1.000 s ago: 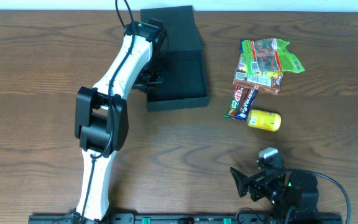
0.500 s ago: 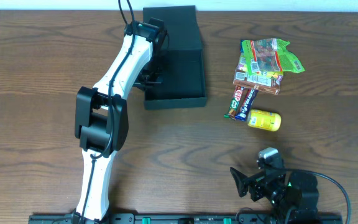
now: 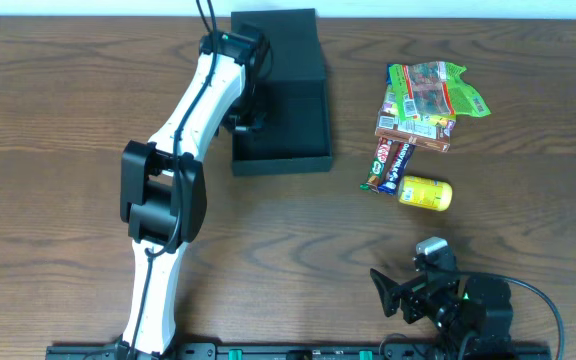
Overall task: Pack container
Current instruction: 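Rotate the box with the left gripper to face the table center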
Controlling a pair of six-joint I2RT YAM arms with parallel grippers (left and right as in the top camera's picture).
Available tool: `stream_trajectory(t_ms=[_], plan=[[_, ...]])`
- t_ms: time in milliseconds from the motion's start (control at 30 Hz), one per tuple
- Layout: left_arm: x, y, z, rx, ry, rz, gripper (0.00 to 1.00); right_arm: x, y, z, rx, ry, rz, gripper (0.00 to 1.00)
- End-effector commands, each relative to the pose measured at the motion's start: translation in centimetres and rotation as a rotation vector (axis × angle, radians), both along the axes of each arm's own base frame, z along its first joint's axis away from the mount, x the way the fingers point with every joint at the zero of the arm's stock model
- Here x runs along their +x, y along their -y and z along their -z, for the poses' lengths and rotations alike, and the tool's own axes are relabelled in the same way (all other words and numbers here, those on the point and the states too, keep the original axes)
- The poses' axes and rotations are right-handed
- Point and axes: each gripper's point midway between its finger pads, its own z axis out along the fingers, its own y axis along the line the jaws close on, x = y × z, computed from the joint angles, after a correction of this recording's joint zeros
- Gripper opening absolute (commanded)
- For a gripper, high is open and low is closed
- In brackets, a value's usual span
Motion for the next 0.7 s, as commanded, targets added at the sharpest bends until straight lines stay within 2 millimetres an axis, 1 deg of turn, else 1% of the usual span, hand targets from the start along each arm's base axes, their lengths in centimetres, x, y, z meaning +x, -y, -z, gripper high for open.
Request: stream_trajectory(t_ms=[0,67,167,267,367,433,533,667], plan=[[2.8,0.0,-6.6,-0.007,0.212,0.035,0.78,-0.2,-0.2,0.2,0.008,-0.011,-0.005,0.99],[4.0,0.0,-8.7,-0.012,0.297,0.032,0.8,-0.1,-0.2,0.2,0.007,-0.009,-0.003,0.99],[5.8,0.4,-10.8,-0.041,0.408,0.04,0.86,-0.1,-0.2,0.2,0.007,-0.009,-0.003,0.99],[7.4,0.6,-11.6,-0.052,0.477,0.033,0.92,-0.1,-0.2,0.2,0.007,-0.009,-0.003,0.99],[8.5,0.4,-12.1,-0.061,0.525,0.023,0.93,-0.1,-0.2,0.2,0.007,-0.009,-0.003,0.99],[9.2,0.1,-12.5,-0.068,0.553,0.012,0.95,-0.2,-0.2,0.2,0.007,-0.011,-0.003,0.99],[9.9,-0.5,-12.8,-0.071,0.575,-0.003,0.98,-0.1,-0.2,0.2,0.007,-0.009,-0.003,0.99],[10.2,-1.3,-12.9,-0.068,0.581,-0.018,0.98,-0.1,-0.2,0.2,0.006,-0.01,-0.003,0.99]])
